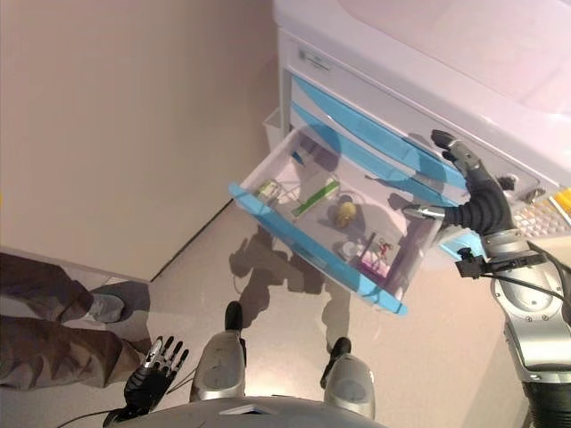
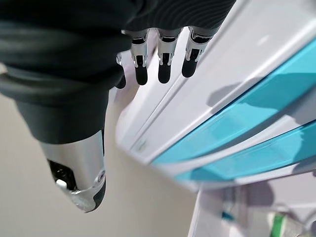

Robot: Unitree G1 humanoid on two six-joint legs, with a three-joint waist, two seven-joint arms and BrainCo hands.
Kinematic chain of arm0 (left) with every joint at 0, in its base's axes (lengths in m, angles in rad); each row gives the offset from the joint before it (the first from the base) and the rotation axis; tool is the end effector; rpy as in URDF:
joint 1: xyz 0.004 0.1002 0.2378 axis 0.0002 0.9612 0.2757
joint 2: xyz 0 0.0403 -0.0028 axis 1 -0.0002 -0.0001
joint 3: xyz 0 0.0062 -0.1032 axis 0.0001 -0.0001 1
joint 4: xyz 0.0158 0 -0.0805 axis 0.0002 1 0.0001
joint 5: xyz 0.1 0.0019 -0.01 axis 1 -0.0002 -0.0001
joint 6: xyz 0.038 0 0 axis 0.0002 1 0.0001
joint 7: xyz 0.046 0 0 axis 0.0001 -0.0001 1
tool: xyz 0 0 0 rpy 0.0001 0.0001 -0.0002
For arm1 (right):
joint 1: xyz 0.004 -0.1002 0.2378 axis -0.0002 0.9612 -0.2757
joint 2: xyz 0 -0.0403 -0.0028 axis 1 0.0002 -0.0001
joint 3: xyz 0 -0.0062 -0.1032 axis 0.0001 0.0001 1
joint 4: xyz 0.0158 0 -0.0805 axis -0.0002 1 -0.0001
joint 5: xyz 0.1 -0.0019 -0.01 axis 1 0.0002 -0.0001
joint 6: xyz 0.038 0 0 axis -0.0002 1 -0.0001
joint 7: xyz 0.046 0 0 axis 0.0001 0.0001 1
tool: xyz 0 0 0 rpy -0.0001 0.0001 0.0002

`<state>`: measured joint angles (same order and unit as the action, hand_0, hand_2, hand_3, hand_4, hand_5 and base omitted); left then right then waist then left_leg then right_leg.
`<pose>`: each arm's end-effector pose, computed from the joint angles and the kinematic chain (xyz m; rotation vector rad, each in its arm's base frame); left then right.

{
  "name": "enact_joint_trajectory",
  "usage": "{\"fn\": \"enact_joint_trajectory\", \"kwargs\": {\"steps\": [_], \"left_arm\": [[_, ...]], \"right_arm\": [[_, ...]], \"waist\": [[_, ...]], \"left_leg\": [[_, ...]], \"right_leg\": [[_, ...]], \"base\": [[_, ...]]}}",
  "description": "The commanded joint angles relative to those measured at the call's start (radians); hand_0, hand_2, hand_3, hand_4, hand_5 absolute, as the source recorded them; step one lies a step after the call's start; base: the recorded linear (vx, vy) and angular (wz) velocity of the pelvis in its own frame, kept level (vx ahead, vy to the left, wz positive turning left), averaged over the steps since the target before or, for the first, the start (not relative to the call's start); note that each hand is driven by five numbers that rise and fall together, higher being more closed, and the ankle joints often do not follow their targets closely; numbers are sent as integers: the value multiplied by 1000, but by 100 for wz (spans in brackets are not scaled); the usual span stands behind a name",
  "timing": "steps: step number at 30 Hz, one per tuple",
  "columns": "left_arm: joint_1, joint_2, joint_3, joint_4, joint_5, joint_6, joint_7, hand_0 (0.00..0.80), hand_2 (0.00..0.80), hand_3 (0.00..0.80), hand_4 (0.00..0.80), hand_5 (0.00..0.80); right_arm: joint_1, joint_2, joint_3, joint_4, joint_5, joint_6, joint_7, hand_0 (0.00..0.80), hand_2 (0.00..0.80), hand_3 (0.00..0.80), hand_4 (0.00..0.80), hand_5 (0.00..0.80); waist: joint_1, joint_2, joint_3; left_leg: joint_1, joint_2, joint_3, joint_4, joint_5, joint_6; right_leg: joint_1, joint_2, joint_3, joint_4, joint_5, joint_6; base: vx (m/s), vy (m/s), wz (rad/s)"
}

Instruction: Open the drawer and pick up the medicine

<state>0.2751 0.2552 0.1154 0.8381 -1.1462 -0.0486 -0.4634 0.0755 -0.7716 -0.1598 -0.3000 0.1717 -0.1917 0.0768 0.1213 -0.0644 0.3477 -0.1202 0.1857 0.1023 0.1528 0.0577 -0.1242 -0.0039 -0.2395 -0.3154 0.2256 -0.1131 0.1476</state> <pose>0.0373 0.2537 -0.0964 -0.9338 0.5344 0.4389 0.1834 -0.2642 0.1557 -0.6386 -0.4291 0.1301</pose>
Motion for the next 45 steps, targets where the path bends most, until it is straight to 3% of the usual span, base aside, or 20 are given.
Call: {"fn": "enact_joint_trajectory", "kwargs": {"steps": [1, 13, 19, 31, 45], "left_arm": [[29, 47, -14, -21, 53, -29, 16, 0, 0, 0, 0, 0], [23, 86, -45, -31, 94, -28, 22, 0, 0, 0, 0, 0], [16, 96, -72, -47, 92, -35, 24, 0, 0, 0, 0, 0], [22, 94, -80, -72, 76, -18, 25, 0, 0, 0, 0, 0], [14, 88, -76, -97, 68, 8, 40, 0, 0, 0, 0, 0]], "right_arm": [[-81, -34, 30, -30, -65, 17, 12, 0, 0, 0, 0, 0], [-259, -31, 271, 140, -162, 128, -33, 0, 0, 0, 0, 0], [-315, -34, 341, 262, -259, 156, -119, 0, 0, 0, 0, 0], [-342, -48, 369, 385, -356, 204, -213, 0, 0, 0, 0, 0], [-339, -42, 372, 496, -363, 265, -194, 0, 0, 0, 0, 0]], "waist": [[29, 0, -6], [95, 21, 31], [108, 37, 54], [104, 63, 77], [92, 69, 78]], "left_leg": [[31, -1, -9, 52, -62, 24], [8, -13, -71, 56, -49, 25], [-8, -19, -85, 60, -45, 25], [-29, -27, -86, 55, -39, 29], [-30, -24, -71, 46, -35, 31]], "right_leg": [[-5, -28, -10, -57, 112, 18], [-1, -43, -54, -33, 106, 19], [-10, -50, -65, -27, 109, 19], [-46, -63, -59, -13, 114, 20], [-74, -67, -49, 1, 115, 15]], "base": [[50, -9, 21], [1, -36, 20], [-43, -20, 11], [-33, 2, 1], [-8, 3, -2]]}}
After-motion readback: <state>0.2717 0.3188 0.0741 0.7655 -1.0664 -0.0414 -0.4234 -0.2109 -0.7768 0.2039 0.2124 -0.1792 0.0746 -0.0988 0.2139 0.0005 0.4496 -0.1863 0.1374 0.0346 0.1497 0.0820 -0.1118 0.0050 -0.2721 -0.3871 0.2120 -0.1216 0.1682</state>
